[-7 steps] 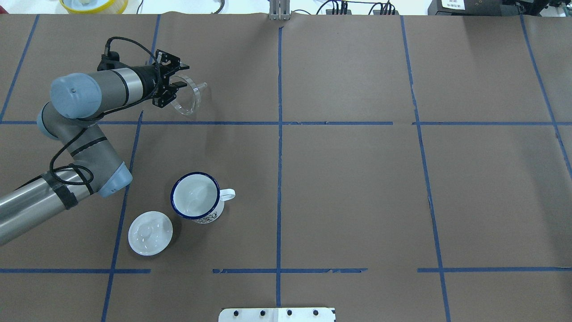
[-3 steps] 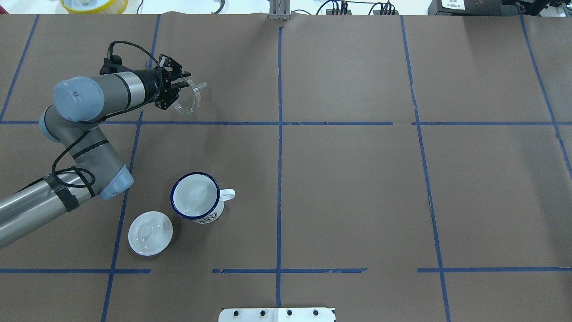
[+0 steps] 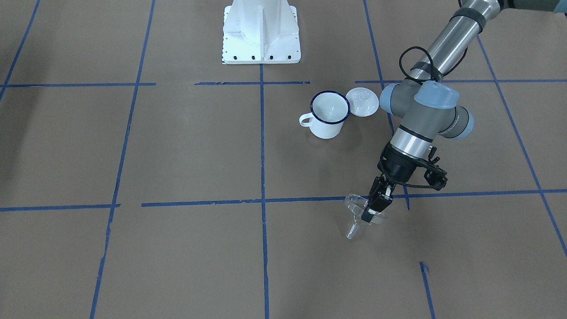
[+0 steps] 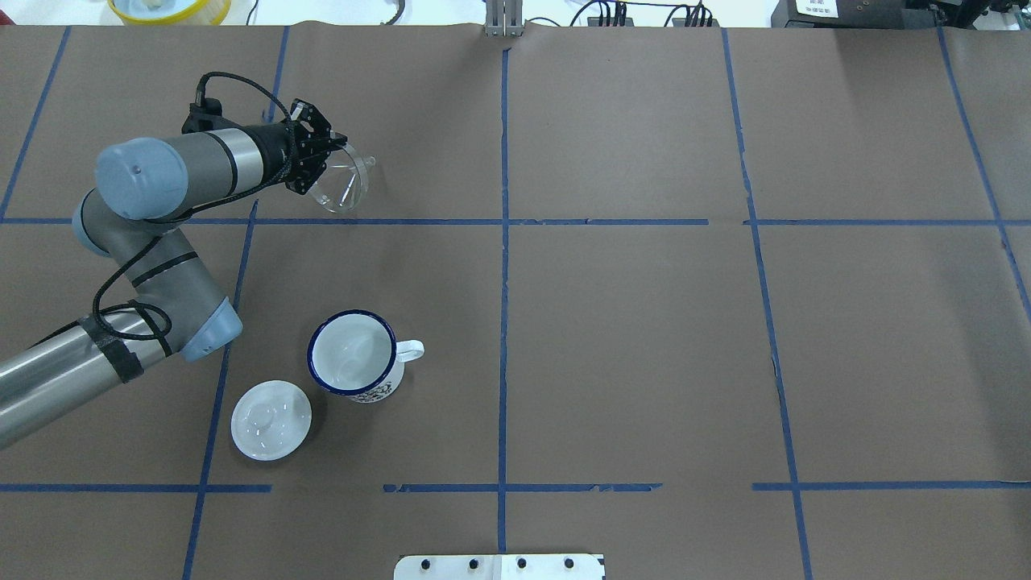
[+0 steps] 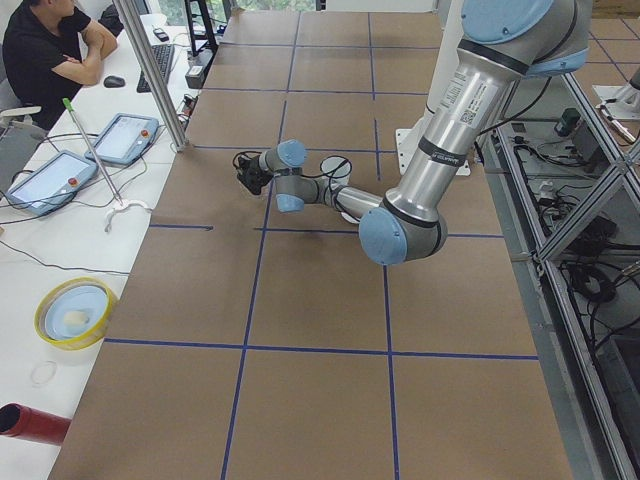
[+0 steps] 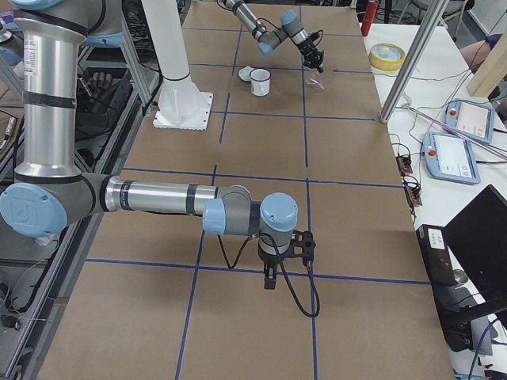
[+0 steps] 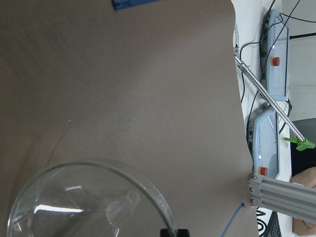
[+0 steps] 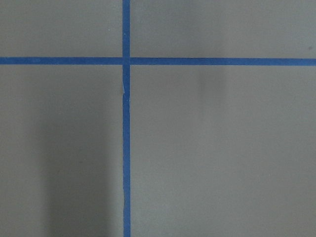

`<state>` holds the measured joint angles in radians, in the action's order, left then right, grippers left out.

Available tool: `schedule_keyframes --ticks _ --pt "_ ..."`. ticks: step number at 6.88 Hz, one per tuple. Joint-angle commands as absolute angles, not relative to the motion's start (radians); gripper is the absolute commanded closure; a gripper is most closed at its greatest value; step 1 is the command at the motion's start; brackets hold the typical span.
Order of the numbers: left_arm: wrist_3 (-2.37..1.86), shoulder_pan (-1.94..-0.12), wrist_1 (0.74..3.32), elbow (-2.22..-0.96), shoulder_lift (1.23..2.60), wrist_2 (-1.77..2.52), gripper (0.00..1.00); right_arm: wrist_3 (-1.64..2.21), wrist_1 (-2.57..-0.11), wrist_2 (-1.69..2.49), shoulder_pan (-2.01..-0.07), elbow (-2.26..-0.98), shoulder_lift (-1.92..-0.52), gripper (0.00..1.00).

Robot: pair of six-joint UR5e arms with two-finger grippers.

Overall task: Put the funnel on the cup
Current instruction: 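Lower the left gripper and grasp the glass funnel's rim, then lift the funnel and carry it over the open mug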

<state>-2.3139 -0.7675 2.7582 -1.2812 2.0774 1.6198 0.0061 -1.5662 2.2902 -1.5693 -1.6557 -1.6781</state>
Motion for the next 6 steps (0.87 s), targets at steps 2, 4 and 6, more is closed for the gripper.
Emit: schedule_keyframes --ticks 2,4,6 --pt "-2.304 -0.788 2.44 -1.571 2.071 1.634 1.0 0.006 -1.566 2.29 -1.569 -1.657 -1.678 0.0" --pt "-2.287 -0.785 1.914 -1.87 2.086 1.744 1.0 0.006 -1.566 2.29 -1.569 -1.655 -1.678 0.0" --pt "-2.156 -0.784 1.405 -2.041 2.188 1.857 1.0 0.006 -1.566 2.29 -1.569 -1.657 -1.678 0.0"
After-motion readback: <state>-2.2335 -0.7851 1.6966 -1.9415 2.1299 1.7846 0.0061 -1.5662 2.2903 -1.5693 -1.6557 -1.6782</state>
